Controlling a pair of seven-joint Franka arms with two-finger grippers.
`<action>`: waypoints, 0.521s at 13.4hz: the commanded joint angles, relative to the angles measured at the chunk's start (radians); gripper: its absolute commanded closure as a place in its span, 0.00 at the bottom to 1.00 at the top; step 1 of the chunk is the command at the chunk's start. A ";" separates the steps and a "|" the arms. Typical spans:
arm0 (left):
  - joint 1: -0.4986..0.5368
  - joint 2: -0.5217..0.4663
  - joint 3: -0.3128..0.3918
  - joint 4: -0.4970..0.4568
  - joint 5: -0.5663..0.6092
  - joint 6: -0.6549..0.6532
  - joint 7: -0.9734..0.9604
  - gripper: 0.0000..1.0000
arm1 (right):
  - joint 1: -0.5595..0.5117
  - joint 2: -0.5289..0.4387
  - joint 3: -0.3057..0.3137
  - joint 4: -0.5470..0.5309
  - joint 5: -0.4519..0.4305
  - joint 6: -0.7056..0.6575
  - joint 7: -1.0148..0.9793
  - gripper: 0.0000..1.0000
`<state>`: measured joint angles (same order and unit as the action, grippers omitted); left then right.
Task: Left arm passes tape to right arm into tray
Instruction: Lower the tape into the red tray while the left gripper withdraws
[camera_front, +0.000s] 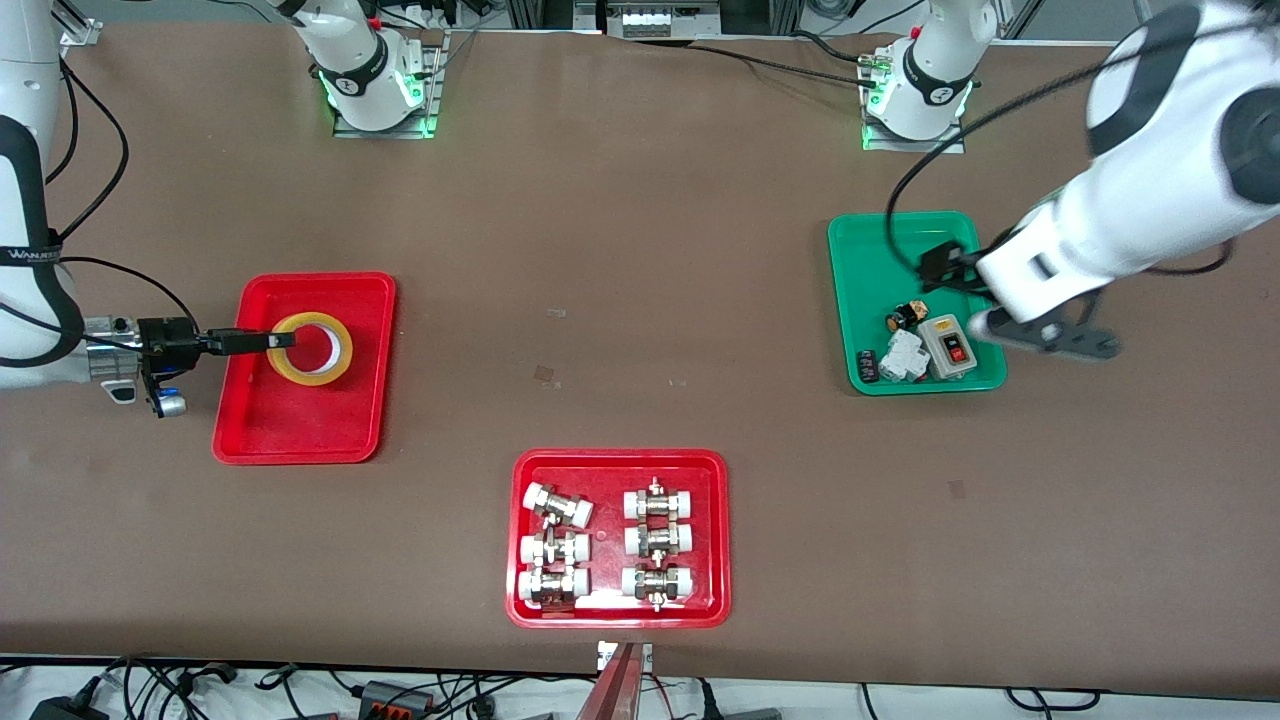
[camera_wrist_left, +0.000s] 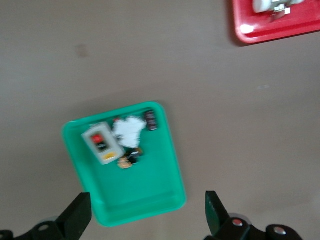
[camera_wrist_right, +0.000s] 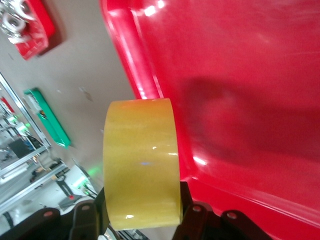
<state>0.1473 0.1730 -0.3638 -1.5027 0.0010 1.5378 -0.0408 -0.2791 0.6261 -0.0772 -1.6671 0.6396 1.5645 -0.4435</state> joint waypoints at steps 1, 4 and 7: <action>-0.067 -0.114 0.135 -0.056 -0.003 0.001 0.078 0.00 | -0.060 0.050 0.019 0.021 -0.005 -0.023 -0.095 0.56; -0.080 -0.248 0.138 -0.189 -0.021 0.033 -0.003 0.00 | -0.060 0.072 0.020 0.024 0.025 -0.015 -0.098 0.56; -0.103 -0.299 0.140 -0.293 -0.019 0.076 -0.048 0.00 | -0.060 0.083 0.025 0.026 0.055 -0.014 -0.104 0.56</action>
<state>0.0629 -0.0639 -0.2400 -1.6901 -0.0057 1.5632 -0.0586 -0.3260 0.7064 -0.0684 -1.6598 0.6573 1.5660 -0.5319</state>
